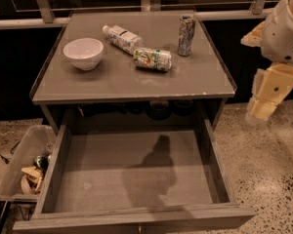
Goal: Place 7up can into top drawer
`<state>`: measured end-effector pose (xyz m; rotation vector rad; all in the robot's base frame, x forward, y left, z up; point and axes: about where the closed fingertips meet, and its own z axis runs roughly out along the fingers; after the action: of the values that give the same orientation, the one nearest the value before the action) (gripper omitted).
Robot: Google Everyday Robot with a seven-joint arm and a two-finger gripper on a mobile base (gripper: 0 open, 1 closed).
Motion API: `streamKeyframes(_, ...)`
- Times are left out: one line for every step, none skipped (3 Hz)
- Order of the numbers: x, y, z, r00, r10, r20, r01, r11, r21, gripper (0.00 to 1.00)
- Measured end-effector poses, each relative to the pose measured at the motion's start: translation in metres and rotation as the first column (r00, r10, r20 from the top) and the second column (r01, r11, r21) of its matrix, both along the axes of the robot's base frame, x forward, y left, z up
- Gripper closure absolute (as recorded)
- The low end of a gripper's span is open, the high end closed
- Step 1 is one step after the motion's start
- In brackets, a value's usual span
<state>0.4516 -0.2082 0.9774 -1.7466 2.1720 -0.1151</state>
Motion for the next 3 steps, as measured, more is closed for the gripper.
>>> streamKeyframes(0.03, 0.026, 0.006, 0.9964, 0.057, 0.062, -0.058, 0.998, 0.016, 0.0)
streamKeyframes(0.071, 0.065, 0.018, 0.9856, 0.094, 0.141, -0.109, 0.989, 0.103, 0.0)
streamKeyframes(0.105, 0.09, 0.027, 0.981, 0.077, 0.178, -0.117, 0.968, 0.222, 0.0)
